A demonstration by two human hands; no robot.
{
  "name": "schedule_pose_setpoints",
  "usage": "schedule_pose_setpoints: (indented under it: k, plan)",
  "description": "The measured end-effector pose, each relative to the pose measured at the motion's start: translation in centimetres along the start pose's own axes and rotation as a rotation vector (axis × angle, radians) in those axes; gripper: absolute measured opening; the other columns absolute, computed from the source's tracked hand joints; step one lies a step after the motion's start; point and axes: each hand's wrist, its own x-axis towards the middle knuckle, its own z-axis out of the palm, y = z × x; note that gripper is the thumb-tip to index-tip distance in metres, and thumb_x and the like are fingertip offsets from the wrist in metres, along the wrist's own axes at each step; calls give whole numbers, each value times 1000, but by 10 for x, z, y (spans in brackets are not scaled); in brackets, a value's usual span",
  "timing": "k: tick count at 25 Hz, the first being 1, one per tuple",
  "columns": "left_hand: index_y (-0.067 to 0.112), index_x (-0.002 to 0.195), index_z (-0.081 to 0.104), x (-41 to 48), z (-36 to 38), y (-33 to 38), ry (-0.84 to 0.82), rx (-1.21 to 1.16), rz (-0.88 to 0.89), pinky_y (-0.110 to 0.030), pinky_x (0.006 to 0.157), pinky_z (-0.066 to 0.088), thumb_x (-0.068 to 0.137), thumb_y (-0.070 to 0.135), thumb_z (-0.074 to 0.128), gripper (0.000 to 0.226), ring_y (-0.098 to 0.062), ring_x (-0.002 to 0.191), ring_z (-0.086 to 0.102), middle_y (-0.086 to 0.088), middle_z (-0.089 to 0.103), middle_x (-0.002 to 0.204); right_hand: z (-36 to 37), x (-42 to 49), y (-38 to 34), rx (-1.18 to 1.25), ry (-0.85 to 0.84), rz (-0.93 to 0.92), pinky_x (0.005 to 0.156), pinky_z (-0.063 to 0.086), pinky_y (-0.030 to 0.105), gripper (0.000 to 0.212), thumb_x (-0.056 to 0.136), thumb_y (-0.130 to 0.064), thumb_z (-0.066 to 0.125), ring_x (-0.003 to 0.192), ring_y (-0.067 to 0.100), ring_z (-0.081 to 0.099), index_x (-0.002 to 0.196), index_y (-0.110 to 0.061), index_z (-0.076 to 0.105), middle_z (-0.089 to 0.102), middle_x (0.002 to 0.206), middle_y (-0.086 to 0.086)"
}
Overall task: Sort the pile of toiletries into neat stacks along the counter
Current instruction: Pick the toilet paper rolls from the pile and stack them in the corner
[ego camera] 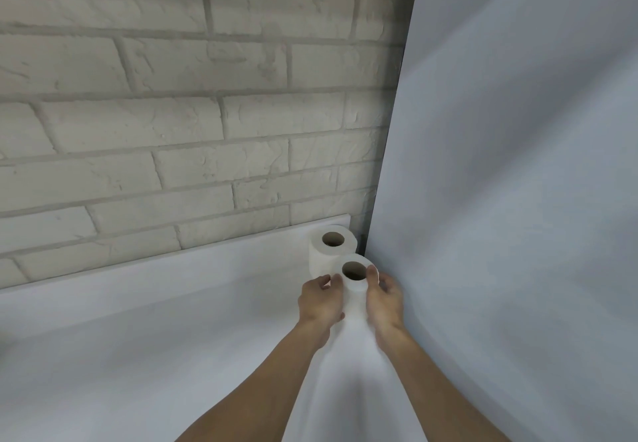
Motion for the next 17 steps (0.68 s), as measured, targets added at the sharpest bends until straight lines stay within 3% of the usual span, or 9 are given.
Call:
schedule_pose_setpoints:
  k: [2,5,8,12,17]
  plan:
    - [16,129,56,-3,-3,2,-19,23,-13,-39,79,59,89,41,52,47,-23,98,62,-1,62,122,0,0,-2,-2,1,-2,89,54,41,27,94,-45,51,95,23,65,100,-22,64,69,96,-2]
    - [20,130,54,-8,-10,4,-31,58,-18,-42,96,51,83,45,52,53,-24,107,59,-1,61,124,-1,-1,-6,5,14,-21,93,52,44,24,94,-39,53,98,24,65,104,-19,63,69,103,-1]
    - [21,132,50,-17,-23,8,-16,101,20,-43,101,47,90,36,50,44,-23,111,55,0,57,126,-5,-9,-15,5,31,-62,91,49,34,23,95,-32,54,101,20,61,114,-20,59,66,114,0]
    - [23,133,48,-33,-52,13,-11,153,108,-35,99,46,90,32,52,44,-21,111,55,0,57,127,-9,-32,-26,-35,59,-148,87,42,27,27,95,-28,54,106,18,58,121,-24,57,62,121,-1]
    - [27,134,47,-59,-102,14,31,298,266,-25,85,44,89,23,56,46,-12,104,55,5,50,134,-5,-72,-41,-26,62,-267,83,37,17,29,92,-22,55,105,9,51,121,-27,59,59,126,-5]
